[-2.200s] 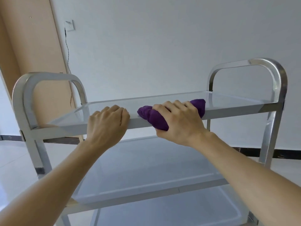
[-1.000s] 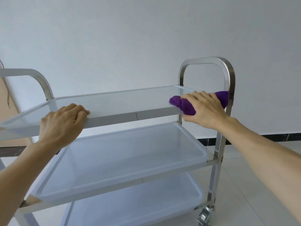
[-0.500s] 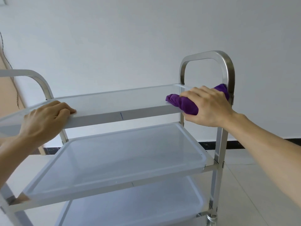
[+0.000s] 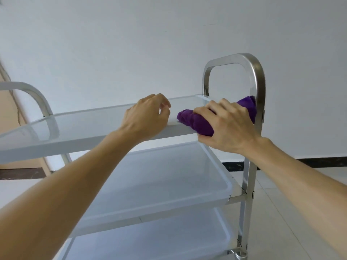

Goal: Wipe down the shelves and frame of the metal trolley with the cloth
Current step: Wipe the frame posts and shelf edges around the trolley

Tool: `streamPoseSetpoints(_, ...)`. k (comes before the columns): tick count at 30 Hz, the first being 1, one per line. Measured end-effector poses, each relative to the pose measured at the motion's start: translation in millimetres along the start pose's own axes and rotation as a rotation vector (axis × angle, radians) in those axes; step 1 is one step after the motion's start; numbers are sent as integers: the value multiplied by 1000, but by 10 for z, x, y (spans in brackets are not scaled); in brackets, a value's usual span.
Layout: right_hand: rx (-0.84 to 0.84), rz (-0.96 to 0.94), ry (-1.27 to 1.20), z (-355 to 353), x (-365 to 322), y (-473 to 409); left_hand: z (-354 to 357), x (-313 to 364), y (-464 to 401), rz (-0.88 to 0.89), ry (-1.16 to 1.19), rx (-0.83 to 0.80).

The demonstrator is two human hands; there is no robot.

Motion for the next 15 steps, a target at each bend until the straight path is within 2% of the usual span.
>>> streamPoseSetpoints(2,7,-21,-29,-7,-37,15,124,42,25,-38,11,-58)
streamPoseSetpoints(4,31,-54,-42,-58,-41,59,218,49,116,42,-114,-112)
streamPoseSetpoints(6,65,-75,-20,-162,25,136,232,70,177,139,-196,-99)
streamPoseSetpoints(9,130,-2,21,-371,231,185,231,76,165,167,-200,-87)
streamPoseSetpoints(12,260,327,31,-557,520,132,289,96,172,179,-222,-91)
streamPoseSetpoints(15,496,785,-191,-588,771,175,311,91,192,196,-239,-47)
Point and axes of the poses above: each hand's wrist, its own y-axis away from the middle knuckle, its own z-axis out of the palm, x = y × z, the point moved 4 cm from there along -y, towards the middle knuckle, and after that the axes turned 14 degrees about x, right-handed, at the moved point
